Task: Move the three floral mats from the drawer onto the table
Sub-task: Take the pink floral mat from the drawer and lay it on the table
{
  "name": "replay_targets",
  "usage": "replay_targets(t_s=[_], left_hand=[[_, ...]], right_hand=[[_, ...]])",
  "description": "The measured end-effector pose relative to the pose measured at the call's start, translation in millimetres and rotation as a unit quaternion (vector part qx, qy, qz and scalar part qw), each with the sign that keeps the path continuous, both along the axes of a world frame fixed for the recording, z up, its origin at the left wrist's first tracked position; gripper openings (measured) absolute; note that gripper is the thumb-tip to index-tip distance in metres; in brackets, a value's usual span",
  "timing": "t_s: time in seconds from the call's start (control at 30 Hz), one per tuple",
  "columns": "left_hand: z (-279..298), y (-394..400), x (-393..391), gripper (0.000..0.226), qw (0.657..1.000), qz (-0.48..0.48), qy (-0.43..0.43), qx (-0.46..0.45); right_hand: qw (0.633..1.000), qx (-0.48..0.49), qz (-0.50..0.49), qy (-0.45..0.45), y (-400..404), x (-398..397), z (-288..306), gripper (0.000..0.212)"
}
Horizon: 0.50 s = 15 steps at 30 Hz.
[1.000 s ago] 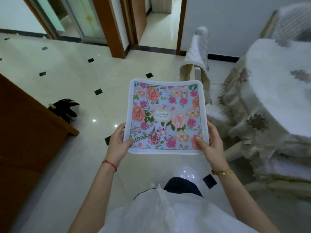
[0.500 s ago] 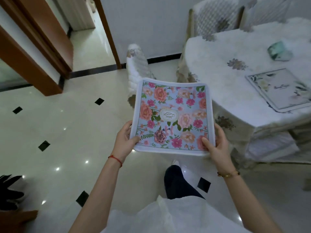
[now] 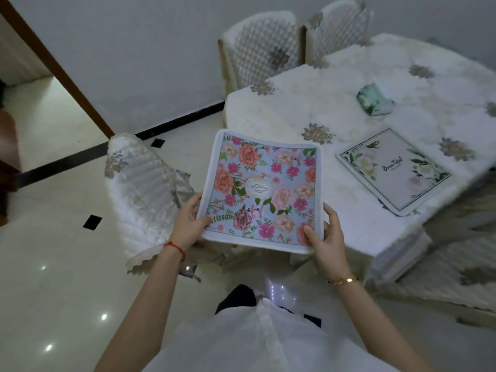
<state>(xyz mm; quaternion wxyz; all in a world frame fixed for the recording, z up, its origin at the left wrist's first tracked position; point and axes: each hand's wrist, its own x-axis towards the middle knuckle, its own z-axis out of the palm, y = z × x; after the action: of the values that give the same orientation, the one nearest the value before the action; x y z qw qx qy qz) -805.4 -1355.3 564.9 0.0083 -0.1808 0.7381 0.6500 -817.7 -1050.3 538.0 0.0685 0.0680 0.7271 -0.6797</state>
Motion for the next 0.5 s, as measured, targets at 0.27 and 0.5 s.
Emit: replay_targets(t_s=[0.27,0.5], left_hand=[[-25.3,-15.1,-162.9,0.054,0.993,-0.109,-0.027,-0.047],[-44.1,-29.5,-300.1,0.055,0.977,-0.199,-0.055,-0.061]], right_hand=[[0.997,0.004,-0.070,-0.028,-16.6,-93.0,-21.2,0.063],[0.988,0.036,-0.135,-0.059,-48.0,-168.8,-41.9,0.064]])
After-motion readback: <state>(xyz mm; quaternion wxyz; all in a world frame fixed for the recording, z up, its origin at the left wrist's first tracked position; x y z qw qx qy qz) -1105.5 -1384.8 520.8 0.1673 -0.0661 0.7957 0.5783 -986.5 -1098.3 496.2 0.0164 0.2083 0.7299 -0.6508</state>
